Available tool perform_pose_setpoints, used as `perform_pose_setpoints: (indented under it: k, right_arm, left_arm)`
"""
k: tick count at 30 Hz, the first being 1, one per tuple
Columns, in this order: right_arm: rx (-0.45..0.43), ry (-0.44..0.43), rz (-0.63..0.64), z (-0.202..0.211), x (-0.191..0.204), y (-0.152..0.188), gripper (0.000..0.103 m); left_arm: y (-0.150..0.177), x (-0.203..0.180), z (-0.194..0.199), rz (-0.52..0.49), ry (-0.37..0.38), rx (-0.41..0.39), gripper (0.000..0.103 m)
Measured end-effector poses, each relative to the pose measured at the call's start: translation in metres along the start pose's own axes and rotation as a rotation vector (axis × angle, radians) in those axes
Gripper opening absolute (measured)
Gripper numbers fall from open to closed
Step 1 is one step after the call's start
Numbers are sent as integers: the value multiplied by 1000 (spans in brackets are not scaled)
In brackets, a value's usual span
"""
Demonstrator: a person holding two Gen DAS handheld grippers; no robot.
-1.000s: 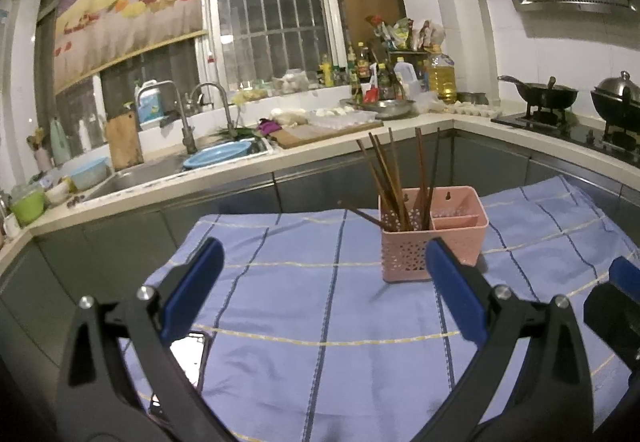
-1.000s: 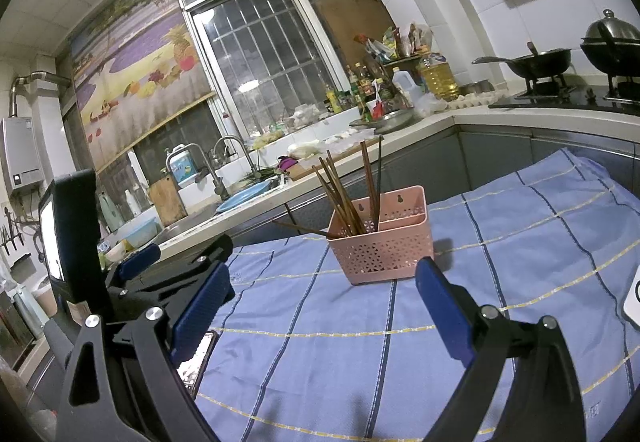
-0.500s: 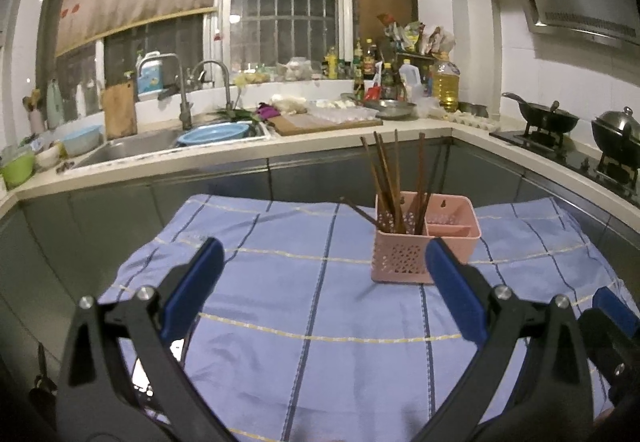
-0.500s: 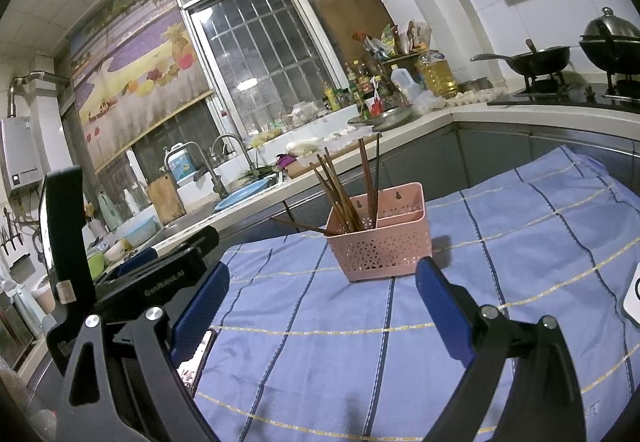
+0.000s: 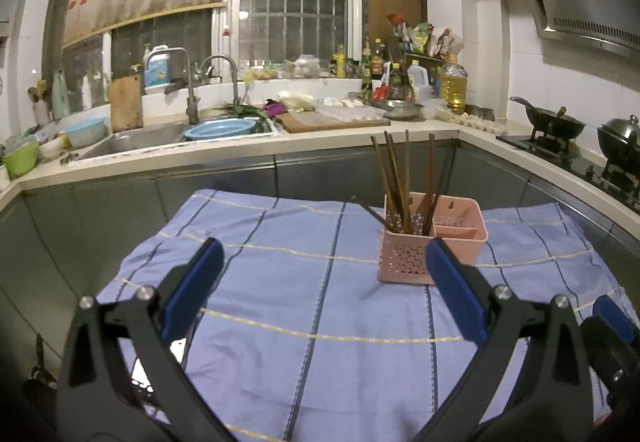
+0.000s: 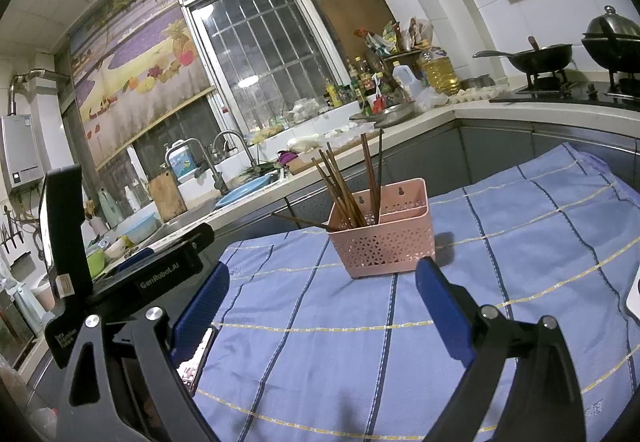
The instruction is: Organize utensils
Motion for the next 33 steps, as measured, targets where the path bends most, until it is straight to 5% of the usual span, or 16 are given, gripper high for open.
perform_pose_setpoints:
  k: [33]
  right_arm:
    - [-1, 0, -1, 0, -2, 1, 93]
  left_arm:
    - [5, -5, 0, -43, -26, 13, 97]
Point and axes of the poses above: each gripper's, at about its wrist camera, not at the fingertips, and z roughly against the way its jaws point, x to its left, y to its underside, the point moved 3 cm from there along -z, roughly the way its jaws point, and after that the axes turned 10 degrees about -y, right-handed, at the moved point
